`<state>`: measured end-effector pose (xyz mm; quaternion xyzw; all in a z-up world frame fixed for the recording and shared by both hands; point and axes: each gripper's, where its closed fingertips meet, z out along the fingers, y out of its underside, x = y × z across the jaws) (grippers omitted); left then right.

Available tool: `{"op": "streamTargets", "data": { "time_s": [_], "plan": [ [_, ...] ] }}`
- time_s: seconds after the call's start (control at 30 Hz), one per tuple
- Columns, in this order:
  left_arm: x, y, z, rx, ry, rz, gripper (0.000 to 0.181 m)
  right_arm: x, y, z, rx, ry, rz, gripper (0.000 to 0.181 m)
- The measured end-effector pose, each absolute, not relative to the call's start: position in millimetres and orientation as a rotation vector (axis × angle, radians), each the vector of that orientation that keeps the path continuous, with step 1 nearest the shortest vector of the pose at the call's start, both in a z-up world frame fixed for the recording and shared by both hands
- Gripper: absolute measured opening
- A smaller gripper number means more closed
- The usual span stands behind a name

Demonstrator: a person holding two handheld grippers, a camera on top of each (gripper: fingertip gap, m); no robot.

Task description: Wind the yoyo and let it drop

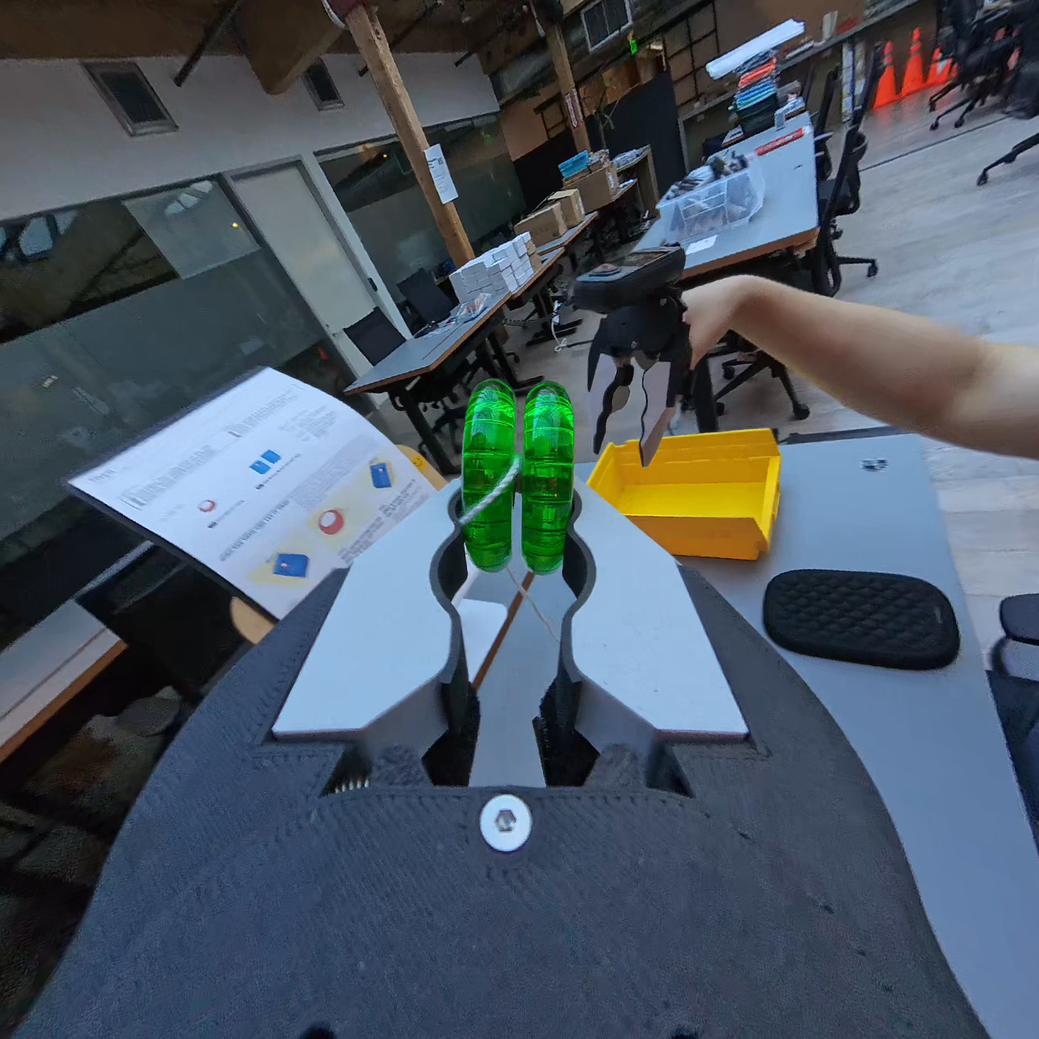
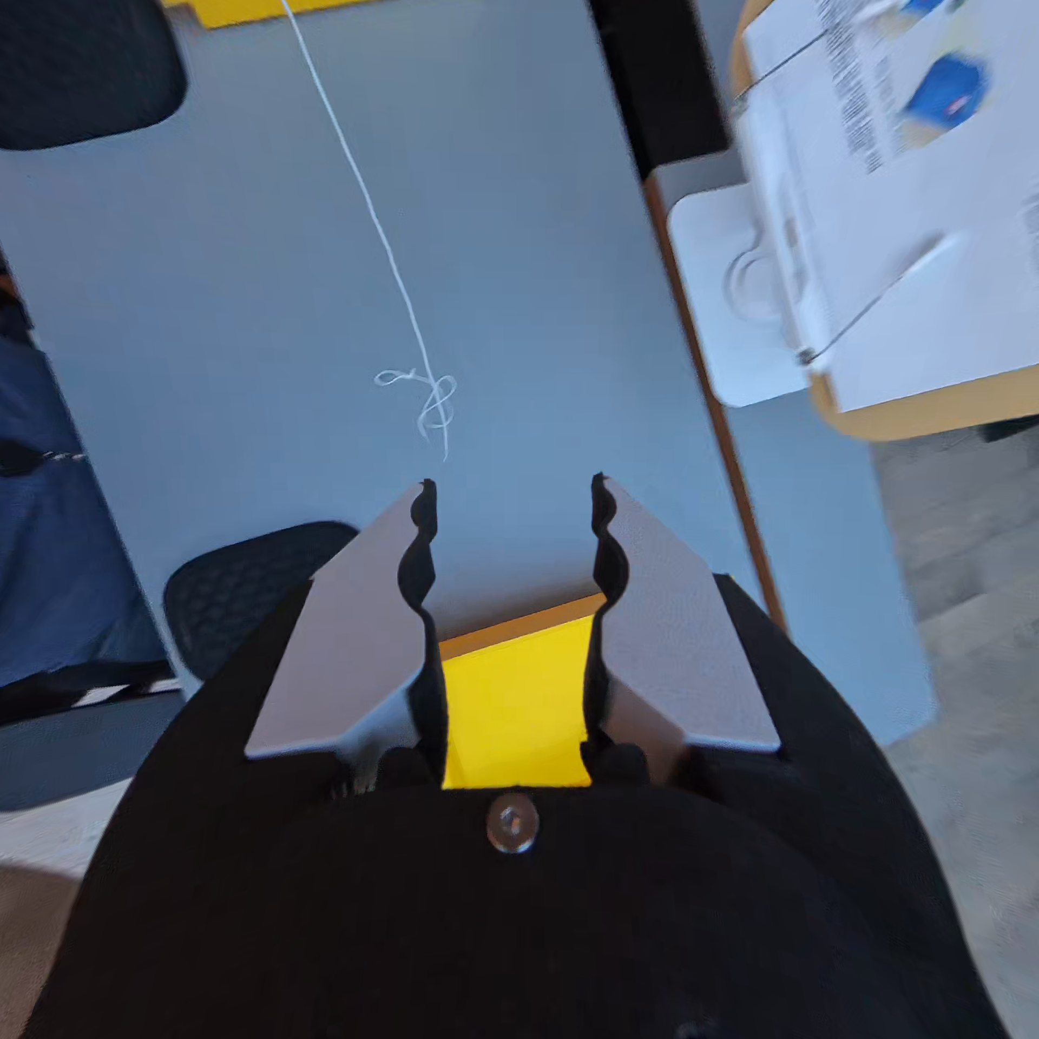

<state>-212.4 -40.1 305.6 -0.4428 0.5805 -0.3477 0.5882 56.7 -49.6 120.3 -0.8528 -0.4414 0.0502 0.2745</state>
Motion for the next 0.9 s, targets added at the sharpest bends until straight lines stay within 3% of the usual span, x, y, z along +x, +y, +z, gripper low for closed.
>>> {"op": "streamTargets", "data": {
  "time_s": [0.1, 0.2, 0.4, 0.57, 0.9],
  "plan": [
    [-198.0, -37.3, 247.7, -1.153, 1.364, -0.928, 0.028, 53.8, -79.6, 77.1, -2.355, -1.102, 0.411, 0.056],
    [-179.7, -45.6, 202.9, -1.186, 1.403, -1.125, 0.029, 33.4, -76.0, 66.5, -2.148, -1.070, 0.354, 0.057],
    [-141.7, -61.4, 176.2, -1.148, 1.358, -1.654, 0.028, -62.4, -73.0, 144.1, -1.452, -1.077, 0.145, 0.067],
    [-117.5, -43.9, 117.9, -1.324, 1.372, -1.735, 0.028, -88.2, -87.9, 173.6, -1.255, -1.066, -0.075, 0.073],
    [-112.2, -70.7, 113.8, -1.252, 1.443, -2.201, 0.028, -115.0, -61.9, 121.7, -1.180, -1.249, 0.042, 0.071]
  ]
}}
